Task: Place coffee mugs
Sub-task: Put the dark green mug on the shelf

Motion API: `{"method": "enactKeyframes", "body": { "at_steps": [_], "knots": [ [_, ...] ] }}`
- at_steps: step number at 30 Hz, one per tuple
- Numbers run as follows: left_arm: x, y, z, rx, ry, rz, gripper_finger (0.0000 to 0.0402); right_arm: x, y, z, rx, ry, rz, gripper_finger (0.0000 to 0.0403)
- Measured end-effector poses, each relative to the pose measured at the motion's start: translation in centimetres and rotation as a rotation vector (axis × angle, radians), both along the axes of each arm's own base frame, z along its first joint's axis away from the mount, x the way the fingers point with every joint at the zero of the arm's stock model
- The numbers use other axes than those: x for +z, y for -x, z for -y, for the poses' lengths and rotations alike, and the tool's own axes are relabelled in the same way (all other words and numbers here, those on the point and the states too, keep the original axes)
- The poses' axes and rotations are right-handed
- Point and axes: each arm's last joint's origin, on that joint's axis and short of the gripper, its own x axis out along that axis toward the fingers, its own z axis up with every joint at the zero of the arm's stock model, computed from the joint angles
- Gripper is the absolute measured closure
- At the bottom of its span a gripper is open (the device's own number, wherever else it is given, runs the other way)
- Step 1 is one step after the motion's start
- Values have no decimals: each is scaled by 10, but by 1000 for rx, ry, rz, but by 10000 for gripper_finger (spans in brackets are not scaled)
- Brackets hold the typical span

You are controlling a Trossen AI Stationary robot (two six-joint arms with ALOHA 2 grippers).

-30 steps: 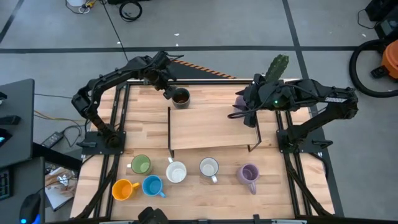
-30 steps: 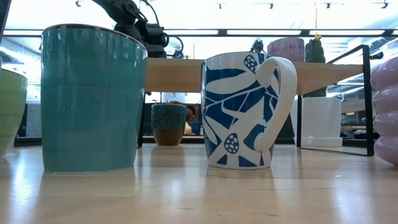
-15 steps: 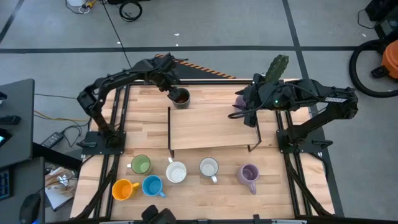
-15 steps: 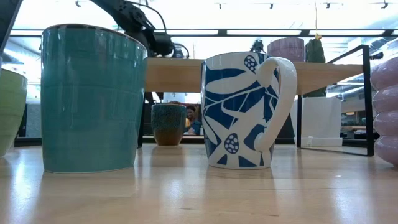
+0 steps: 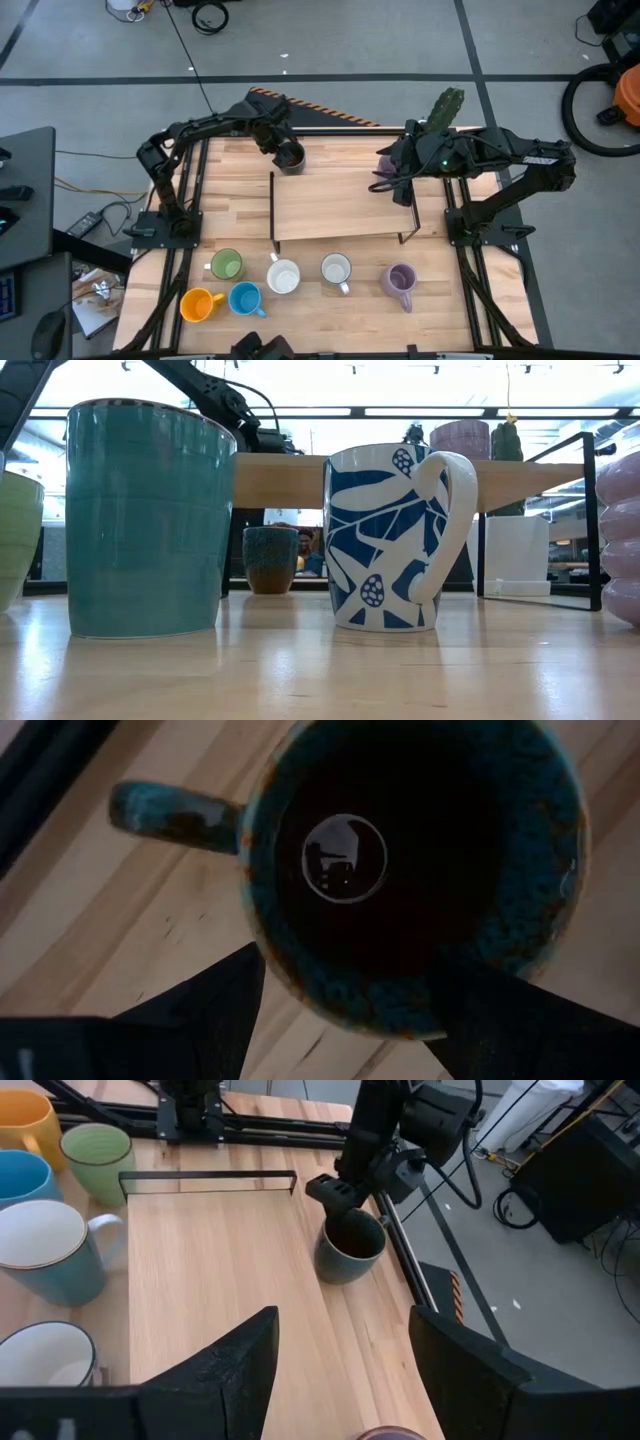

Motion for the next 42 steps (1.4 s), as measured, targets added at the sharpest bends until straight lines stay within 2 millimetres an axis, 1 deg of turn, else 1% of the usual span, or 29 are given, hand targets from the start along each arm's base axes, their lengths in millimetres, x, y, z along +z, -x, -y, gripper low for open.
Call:
{"method": "enactKeyframes", "body": {
  "at_steps": [4, 8, 18, 29, 39, 42],
  "knots": [
    [-6, -4, 2, -16, 9, -16, 121, 0, 0, 0, 0, 0, -1, 172],
    [-7, -5, 2, -21, 9, -16, 144, 0, 0, 0, 0, 0, -3, 172],
    [-7, -6, 3, -17, 10, -11, 255, 0, 0, 0, 0, 0, -3, 172],
    [-7, -7, 6, -29, 13, -17, 362, 0, 0, 0, 0, 1, -4, 172],
    [-6, -8, 6, -36, 6, -11, 363, 0, 0, 0, 0, 1, -4, 172],
    [0, -9, 5, -48, -5, -3, 363, 0, 0, 0, 0, 0, -4, 172]
  ]
}}
